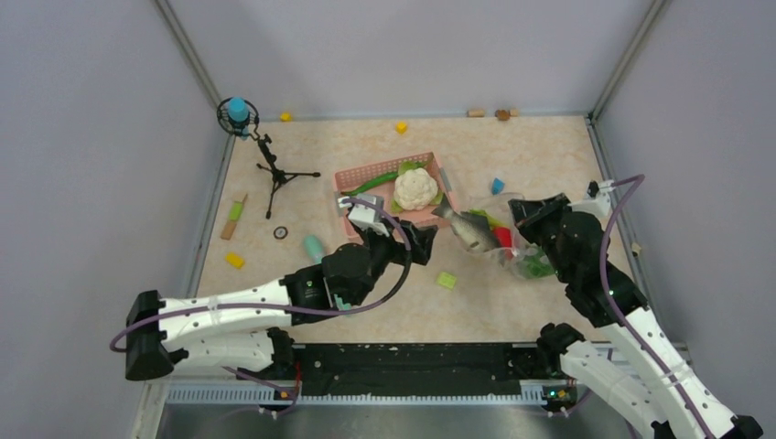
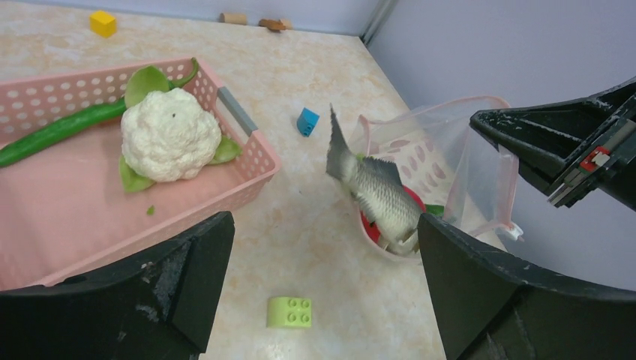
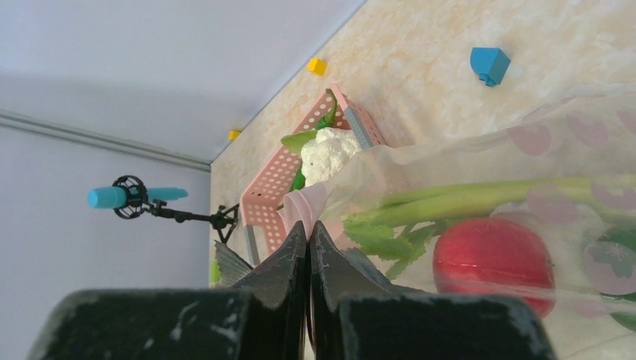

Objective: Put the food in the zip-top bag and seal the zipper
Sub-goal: Place the fake fish in the zipper food storage bag, then adjust the zipper food storage bag at the center of the board.

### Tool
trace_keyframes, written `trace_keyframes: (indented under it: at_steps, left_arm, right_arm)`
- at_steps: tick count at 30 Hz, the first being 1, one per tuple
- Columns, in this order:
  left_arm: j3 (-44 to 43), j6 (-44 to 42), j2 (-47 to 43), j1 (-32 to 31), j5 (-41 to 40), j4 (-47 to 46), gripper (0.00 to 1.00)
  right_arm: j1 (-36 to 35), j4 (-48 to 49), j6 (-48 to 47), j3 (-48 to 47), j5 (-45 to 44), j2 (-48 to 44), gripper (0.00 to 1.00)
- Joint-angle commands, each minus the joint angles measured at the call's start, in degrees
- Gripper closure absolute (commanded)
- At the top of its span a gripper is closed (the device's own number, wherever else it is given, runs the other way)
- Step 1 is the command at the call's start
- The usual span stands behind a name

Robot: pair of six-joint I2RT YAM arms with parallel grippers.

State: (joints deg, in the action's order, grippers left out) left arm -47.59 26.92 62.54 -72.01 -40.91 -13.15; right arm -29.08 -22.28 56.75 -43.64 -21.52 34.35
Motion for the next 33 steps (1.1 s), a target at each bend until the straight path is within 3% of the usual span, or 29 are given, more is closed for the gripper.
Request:
trace_keyframes:
  at_steps: [1,6,10,14,17,25,33]
  left_arm:
    - [5.8,5.7,-6.6,0.2,0.4,5.6,0.03]
    - [9.7,15.8,-9.3,0.2,4.1,6.9,0.03]
    - [8.7,21.8,-2.2,0.2,8.2,4.9,0.09]
    - [4.1,25.6,4.9,0.3,7.4,5.7,0.17]
    - [3.1,27.7,7.4,0.6,7.7,3.3,0.22]
    - [2.1,32.8,10.1,2.5,9.2,-0.7,0.23]
    - [1.7,34.5,13.8,7.9,15.5,-7.4,0.27]
  right_arm:
    - [0.2,4.2,-2.0,-4.1,-2.3,0.6,1.0]
    - [0.2,4.3,-2.4,-4.8,-2.1,1.4,1.0]
    - [0.2,4.4,-2.7,-5.0,-1.7,1.9,1.0]
    - [0.2,4.4,-2.6,-4.7,-1.3,1.6,1.0]
    - [0.2,4.3,-2.7,-4.6,-1.1,1.0,1.0]
    - [0.2,3.7,-3.0,-4.0,-1.2,0.4,1.0]
    - [0.2,4.4,-3.5,-3.9,0.1,1.1,1.0]
